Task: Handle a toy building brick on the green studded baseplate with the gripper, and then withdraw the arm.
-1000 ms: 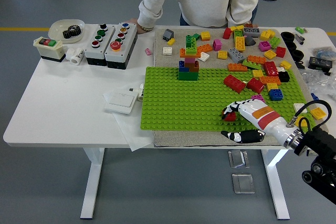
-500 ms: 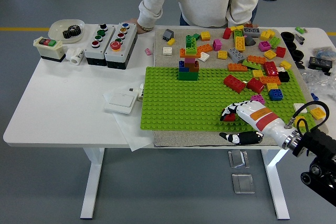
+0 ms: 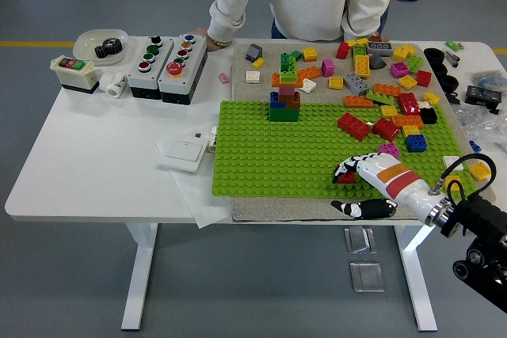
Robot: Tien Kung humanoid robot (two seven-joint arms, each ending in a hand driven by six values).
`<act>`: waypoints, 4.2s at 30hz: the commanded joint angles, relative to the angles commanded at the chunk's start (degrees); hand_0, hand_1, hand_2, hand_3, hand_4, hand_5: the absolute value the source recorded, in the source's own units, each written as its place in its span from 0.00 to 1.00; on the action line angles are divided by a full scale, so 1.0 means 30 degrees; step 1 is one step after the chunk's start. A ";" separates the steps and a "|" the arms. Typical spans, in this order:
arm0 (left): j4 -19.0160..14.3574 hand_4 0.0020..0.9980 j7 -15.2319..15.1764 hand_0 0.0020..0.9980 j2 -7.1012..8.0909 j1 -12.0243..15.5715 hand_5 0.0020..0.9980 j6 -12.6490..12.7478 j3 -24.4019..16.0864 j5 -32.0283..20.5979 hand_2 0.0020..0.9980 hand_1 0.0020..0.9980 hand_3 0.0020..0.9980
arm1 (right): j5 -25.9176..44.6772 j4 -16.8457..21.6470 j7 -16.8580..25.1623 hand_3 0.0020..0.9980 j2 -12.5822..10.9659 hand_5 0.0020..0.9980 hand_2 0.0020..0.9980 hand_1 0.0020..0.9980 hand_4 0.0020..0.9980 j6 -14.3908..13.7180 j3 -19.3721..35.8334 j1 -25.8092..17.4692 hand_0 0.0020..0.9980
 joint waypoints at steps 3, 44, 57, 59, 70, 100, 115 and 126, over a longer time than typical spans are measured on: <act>0.0000 0.59 0.0011 0.78 0.0010 0.0021 0.62 -0.0006 0.0013 0.0031 0.69 0.72 0.57 | 0.0042 -0.0126 0.0006 0.58 0.0055 0.51 0.70 0.64 0.79 -0.0005 0.0026 0.0006 0.66; 0.0000 0.59 -0.0029 0.78 0.0041 -0.0021 0.62 -0.0054 0.0168 -0.0118 0.69 0.72 0.57 | 0.0251 0.0311 0.0107 0.58 0.0066 0.50 0.71 0.65 0.79 -0.0378 0.0457 0.0119 0.67; 0.0000 0.59 -0.0029 0.78 0.0047 -0.0056 0.62 -0.0055 0.0261 -0.0270 0.69 0.72 0.57 | 0.0237 -0.0734 -0.2365 0.69 0.0464 0.48 0.75 0.69 0.82 -0.0406 0.1480 0.0908 0.74; 0.0000 0.59 -0.0022 0.78 0.0049 -0.0050 0.62 -0.0060 0.0261 -0.0273 0.69 0.72 0.57 | 0.0384 -0.1259 -0.3149 0.69 0.0697 0.48 0.75 0.69 0.82 -0.0549 0.1710 0.1395 0.74; 0.0000 0.59 0.0006 0.78 0.0066 0.0014 0.61 -0.0062 0.0433 -0.0461 0.69 0.72 0.57 | 0.0434 -0.3401 -0.5736 0.79 0.1725 0.42 0.76 0.71 0.93 -0.0361 0.1866 0.2911 0.75; 0.0000 0.59 0.0086 0.78 0.0252 -0.0127 0.61 -0.0192 0.1120 -0.0657 0.69 0.72 0.57 | 0.0638 -1.0912 -0.6334 0.65 0.6566 0.45 0.69 0.66 0.93 0.2676 0.0243 0.7227 0.75; 0.0000 0.60 0.0066 0.78 0.0244 -0.0467 0.61 -0.0162 0.1569 -0.1121 0.69 0.72 0.57 | 0.0876 -1.2568 -0.6323 0.65 0.7354 0.45 0.69 0.66 0.93 0.2755 0.0248 0.7664 0.74; 0.0000 0.60 0.0080 0.78 0.0236 -0.0566 0.62 -0.0155 0.1600 -0.1086 0.69 0.72 0.57 | 0.0883 -1.3093 -0.6306 0.63 0.7537 0.47 0.68 0.64 0.92 0.2799 0.0142 0.7587 0.71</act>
